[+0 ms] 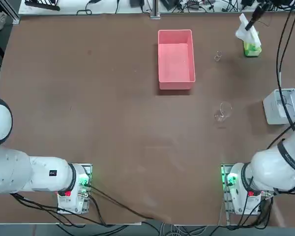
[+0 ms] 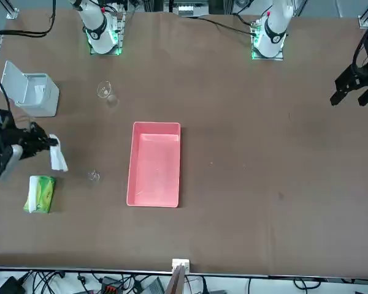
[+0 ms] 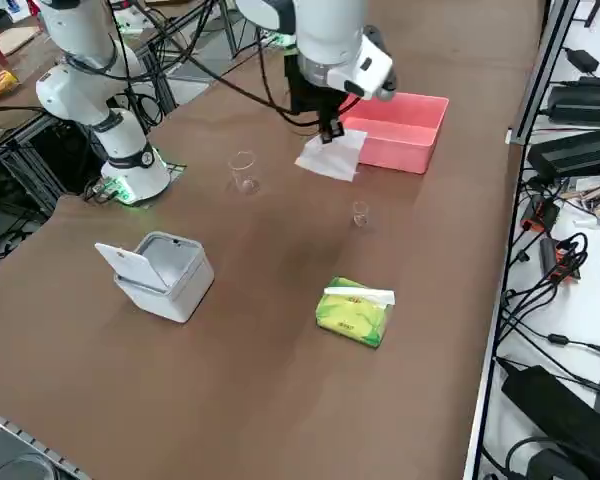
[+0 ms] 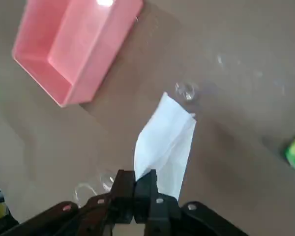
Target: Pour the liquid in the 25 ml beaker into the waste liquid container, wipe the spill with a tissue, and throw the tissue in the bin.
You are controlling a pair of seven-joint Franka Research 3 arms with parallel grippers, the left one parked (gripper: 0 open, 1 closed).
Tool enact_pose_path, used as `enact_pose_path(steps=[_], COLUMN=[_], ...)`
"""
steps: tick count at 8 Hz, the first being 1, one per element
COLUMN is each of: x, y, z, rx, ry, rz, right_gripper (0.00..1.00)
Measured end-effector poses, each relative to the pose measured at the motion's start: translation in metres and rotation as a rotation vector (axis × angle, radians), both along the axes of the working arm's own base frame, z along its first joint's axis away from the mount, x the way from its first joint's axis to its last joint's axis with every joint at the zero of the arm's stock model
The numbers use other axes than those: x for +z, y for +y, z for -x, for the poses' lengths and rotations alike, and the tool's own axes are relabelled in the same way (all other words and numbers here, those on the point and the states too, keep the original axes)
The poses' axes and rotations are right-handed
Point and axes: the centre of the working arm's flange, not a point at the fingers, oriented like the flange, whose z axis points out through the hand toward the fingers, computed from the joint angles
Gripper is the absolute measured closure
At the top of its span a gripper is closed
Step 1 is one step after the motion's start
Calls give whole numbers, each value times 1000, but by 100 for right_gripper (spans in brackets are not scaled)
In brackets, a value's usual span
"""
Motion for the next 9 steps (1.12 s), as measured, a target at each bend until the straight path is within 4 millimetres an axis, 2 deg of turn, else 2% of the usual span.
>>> enact_pose_path(steps=[6,9], x=[-4,-16], y=[-111,-146], z=[106,140], rx=[-66,-81], ry=[119,190], rz=[143,196], right_gripper=[97,97])
